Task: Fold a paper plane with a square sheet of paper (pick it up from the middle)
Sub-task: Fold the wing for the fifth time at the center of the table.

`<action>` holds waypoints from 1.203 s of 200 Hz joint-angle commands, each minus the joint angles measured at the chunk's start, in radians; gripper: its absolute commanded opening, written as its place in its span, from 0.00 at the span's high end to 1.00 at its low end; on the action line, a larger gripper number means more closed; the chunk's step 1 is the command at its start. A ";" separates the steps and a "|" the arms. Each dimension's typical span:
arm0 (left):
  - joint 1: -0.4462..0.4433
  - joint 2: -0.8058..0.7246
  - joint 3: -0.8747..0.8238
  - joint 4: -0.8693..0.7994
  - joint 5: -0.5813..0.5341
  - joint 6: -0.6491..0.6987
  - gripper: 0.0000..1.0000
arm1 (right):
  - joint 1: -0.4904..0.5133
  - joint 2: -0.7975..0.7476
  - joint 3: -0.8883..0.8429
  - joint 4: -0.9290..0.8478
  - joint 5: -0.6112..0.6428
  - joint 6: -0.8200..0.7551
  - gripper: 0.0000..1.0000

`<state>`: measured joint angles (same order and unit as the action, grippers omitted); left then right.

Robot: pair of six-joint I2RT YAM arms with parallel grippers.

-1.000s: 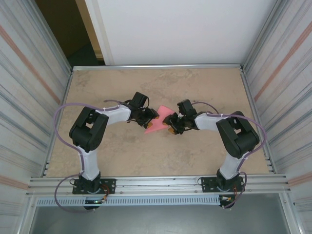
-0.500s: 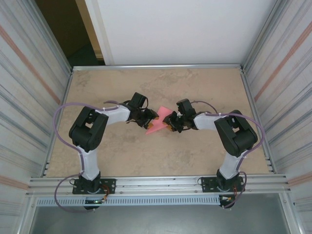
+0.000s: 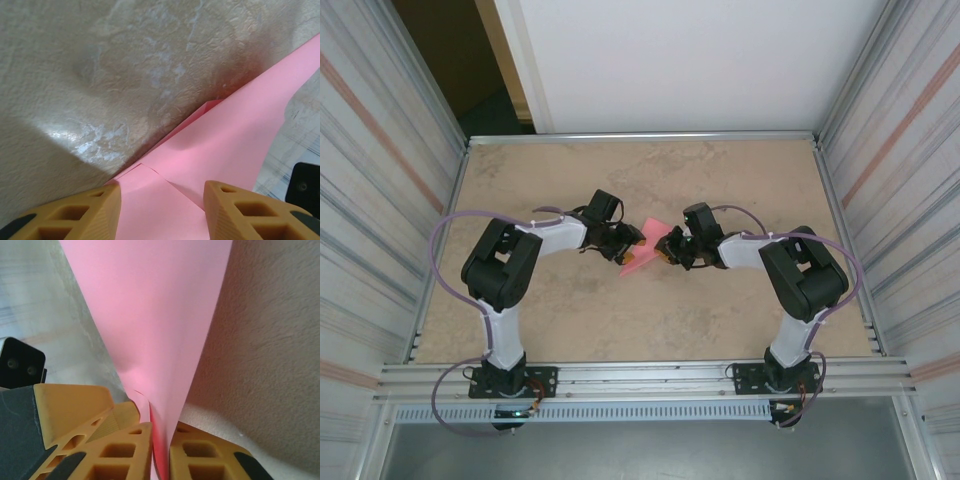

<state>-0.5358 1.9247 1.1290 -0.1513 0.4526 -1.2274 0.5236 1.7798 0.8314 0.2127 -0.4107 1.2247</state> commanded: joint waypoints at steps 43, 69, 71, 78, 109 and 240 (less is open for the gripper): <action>0.005 -0.142 -0.063 -0.056 -0.070 0.164 0.46 | -0.017 -0.050 -0.011 -0.049 0.049 -0.024 0.98; 0.003 -0.203 -0.099 -0.054 -0.101 0.308 0.43 | -0.040 -0.085 -0.016 -0.078 0.056 -0.040 1.00; 0.003 -0.207 -0.103 -0.052 -0.100 0.318 0.42 | -0.042 -0.088 -0.016 -0.080 0.056 -0.041 1.00; 0.002 -0.221 -0.114 -0.040 -0.097 0.358 0.42 | -0.050 -0.099 -0.017 -0.089 0.055 -0.045 1.00; -0.031 -0.279 -0.143 -0.020 -0.140 0.531 0.37 | -0.086 -0.153 -0.022 -0.132 0.042 -0.044 1.00; -0.300 -0.169 -0.065 0.165 -0.369 1.269 0.45 | -0.155 -0.160 0.030 -0.266 -0.072 -0.044 1.00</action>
<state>-0.8127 1.7142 1.0496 -0.0628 0.1291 -0.1699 0.3771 1.6131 0.8253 -0.0135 -0.4515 1.1957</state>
